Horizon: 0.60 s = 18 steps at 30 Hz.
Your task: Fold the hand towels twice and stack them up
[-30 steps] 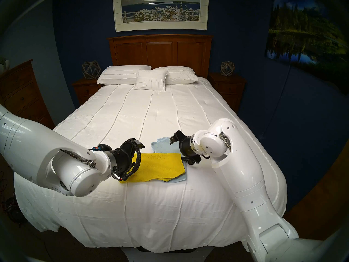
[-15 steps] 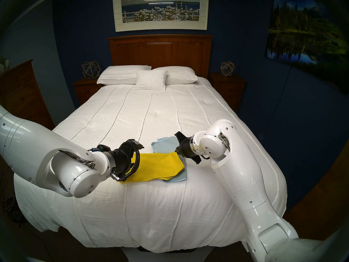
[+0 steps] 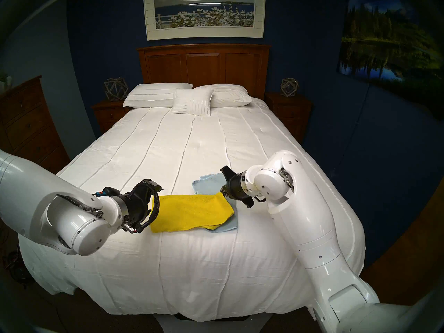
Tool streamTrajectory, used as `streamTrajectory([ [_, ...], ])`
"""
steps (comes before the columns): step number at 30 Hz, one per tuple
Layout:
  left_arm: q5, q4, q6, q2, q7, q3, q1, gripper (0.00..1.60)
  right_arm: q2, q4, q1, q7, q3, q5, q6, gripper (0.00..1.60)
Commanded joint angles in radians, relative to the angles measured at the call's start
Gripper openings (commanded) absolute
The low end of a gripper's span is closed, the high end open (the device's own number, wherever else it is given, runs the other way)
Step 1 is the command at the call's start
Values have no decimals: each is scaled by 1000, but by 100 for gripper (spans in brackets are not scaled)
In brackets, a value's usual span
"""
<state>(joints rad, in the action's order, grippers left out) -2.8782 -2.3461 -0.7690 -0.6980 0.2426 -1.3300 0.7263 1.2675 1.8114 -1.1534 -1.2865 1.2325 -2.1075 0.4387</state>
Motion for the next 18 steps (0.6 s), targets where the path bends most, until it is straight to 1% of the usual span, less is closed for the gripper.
streamTrajectory([
  [1,-2,-21,21,17,17,-46,102,160,38,22,48,-24,-22,-18,-4,0],
  [4,-2,-29,26,21,20,-75,130,160,50,22,64,-37,-35,-22,-6,0],
  [6,-2,-28,29,24,23,-83,135,160,55,21,69,-41,-37,-25,-8,0],
  [9,-2,-34,45,27,29,-115,166,160,68,16,88,-57,-49,-30,-12,0],
  [13,-2,-38,58,30,35,-152,201,160,94,1,127,-77,-74,-38,-9,0],
  [15,-2,-39,62,28,37,-159,208,160,101,-2,135,-82,-80,-38,-11,0],
  [16,-2,-43,75,24,41,-180,228,160,118,-21,157,-94,-96,-39,-14,0],
  [18,-2,-45,84,20,44,-190,238,160,130,-41,172,-98,-106,-37,-17,0],
])
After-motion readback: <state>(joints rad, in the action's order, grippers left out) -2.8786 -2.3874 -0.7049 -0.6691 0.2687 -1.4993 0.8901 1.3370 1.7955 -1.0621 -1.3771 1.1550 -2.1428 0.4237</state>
